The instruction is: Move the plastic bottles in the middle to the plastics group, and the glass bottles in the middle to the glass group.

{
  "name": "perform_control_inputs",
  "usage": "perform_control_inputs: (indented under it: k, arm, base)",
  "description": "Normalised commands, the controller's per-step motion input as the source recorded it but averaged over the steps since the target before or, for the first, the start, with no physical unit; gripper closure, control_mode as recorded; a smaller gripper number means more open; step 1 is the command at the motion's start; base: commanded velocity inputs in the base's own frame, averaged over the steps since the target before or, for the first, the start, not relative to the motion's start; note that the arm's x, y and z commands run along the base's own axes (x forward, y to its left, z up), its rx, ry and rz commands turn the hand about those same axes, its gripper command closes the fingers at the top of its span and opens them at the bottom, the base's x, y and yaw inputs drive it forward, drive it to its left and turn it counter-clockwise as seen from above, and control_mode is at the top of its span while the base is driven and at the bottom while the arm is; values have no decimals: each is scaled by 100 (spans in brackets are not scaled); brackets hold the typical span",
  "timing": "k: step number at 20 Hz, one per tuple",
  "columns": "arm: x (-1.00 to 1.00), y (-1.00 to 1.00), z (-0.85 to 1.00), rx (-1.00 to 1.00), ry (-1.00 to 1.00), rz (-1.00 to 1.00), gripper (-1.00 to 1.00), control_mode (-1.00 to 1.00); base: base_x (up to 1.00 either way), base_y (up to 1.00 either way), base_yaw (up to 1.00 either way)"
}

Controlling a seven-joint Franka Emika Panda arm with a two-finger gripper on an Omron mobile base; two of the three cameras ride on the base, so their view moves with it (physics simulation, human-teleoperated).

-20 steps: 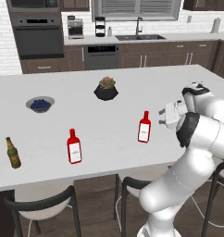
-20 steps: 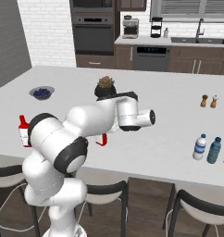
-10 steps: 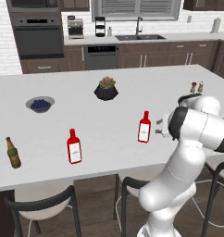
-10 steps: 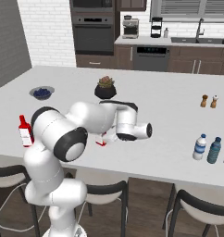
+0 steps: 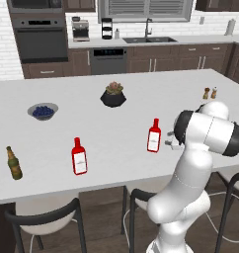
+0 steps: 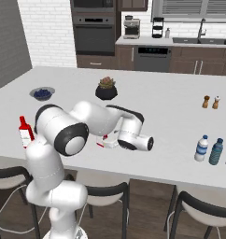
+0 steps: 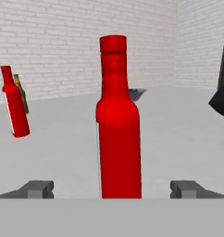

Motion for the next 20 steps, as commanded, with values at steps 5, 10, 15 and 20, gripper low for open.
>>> perform_control_inputs:
  k: [5, 10, 15, 20]
  arm:
    - [4, 0, -12, 0, 0, 0, -100, -100]
    - [6, 0, -16, 0, 0, 2, -100, -100]
    - [7, 2, -7, 0, 0, 0, -100, -100]
    - [3, 11, 0, 0, 0, 0, -100, -100]
  base:
    - [0, 0, 0]
    - [0, 0, 0]
    - [0, 0, 0]
    - [0, 0, 0]
